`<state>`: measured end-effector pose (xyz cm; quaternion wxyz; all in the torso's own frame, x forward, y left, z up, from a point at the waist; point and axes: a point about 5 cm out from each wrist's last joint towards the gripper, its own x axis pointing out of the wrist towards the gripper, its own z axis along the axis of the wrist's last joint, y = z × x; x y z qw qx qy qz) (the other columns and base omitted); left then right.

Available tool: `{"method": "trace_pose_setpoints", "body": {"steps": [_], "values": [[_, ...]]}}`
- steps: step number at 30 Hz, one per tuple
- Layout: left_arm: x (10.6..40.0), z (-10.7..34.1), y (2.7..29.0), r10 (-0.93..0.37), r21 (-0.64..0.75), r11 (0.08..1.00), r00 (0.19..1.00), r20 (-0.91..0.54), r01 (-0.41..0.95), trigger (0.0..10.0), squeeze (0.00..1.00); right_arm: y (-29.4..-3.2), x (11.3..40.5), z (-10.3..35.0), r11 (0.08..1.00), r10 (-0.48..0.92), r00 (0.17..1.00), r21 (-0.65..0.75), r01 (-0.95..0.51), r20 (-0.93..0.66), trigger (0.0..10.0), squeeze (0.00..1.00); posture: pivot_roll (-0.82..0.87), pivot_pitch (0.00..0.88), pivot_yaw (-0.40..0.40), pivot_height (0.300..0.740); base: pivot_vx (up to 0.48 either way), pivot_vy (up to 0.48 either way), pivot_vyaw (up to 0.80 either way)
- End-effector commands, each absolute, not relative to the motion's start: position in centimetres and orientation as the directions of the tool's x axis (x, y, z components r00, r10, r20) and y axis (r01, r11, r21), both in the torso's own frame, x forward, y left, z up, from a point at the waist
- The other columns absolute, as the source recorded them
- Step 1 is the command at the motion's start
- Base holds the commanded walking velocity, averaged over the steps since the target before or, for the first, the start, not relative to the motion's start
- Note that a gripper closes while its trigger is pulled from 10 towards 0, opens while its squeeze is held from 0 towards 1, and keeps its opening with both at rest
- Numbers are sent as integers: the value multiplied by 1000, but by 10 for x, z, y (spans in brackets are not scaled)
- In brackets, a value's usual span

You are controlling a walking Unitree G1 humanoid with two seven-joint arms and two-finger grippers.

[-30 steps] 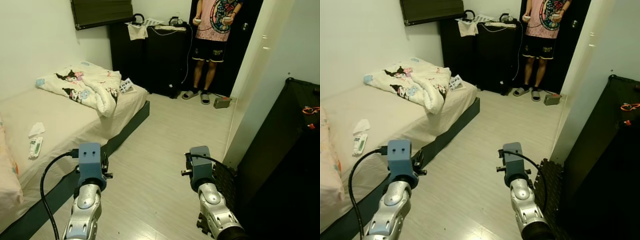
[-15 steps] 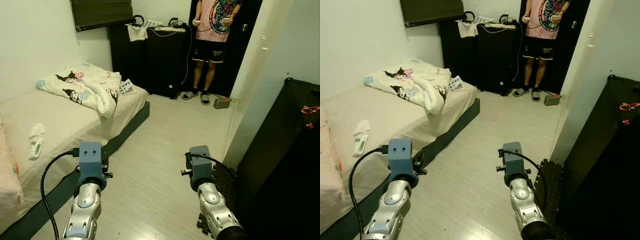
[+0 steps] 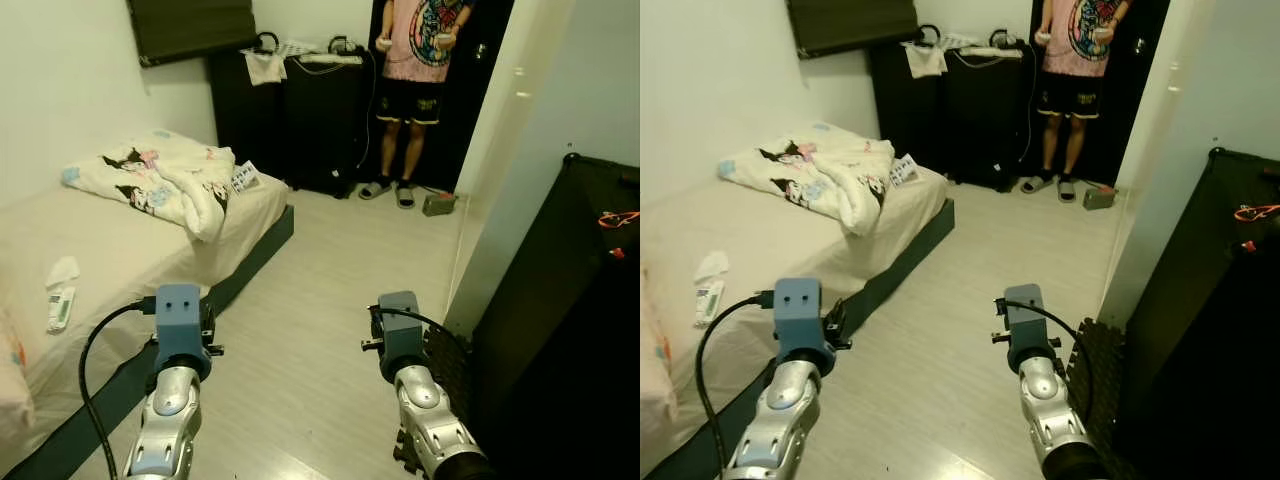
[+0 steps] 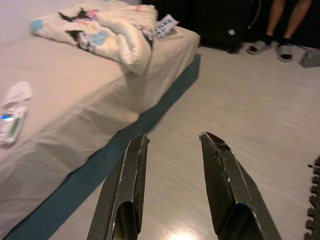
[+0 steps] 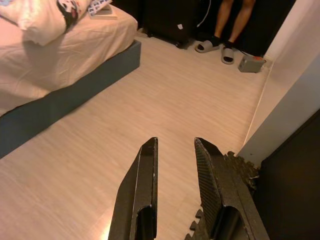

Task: Clean up the room

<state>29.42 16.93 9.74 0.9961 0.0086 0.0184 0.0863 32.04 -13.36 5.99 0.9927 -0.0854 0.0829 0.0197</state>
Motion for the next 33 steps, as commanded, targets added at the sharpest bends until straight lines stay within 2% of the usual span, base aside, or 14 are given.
{"method": "trace_pose_setpoints", "body": {"steps": [1, 13, 33], "values": [[294, 96, 172, 179, 38, 983, 983, -46, -177, 10000, 0, -132, 319, 58, 984, 29, 984, -168, -59, -177, 10000, 0, 1, 4, -23, 740, 292, 0, 0], [295, 95, 173, 184, 41, 982, 982, -53, -182, 10000, 0, -130, 319, 58, 979, 66, 982, -178, -97, -177, 10000, 0, 2, 6, -22, 740, 283, 0, 0], [294, 95, 174, 192, 43, 981, 980, -58, -189, 10000, 0, -126, 317, 59, 976, 95, 980, -180, -126, -173, 10000, 0, 3, 12, -22, 740, 265, 0, 763]]}}
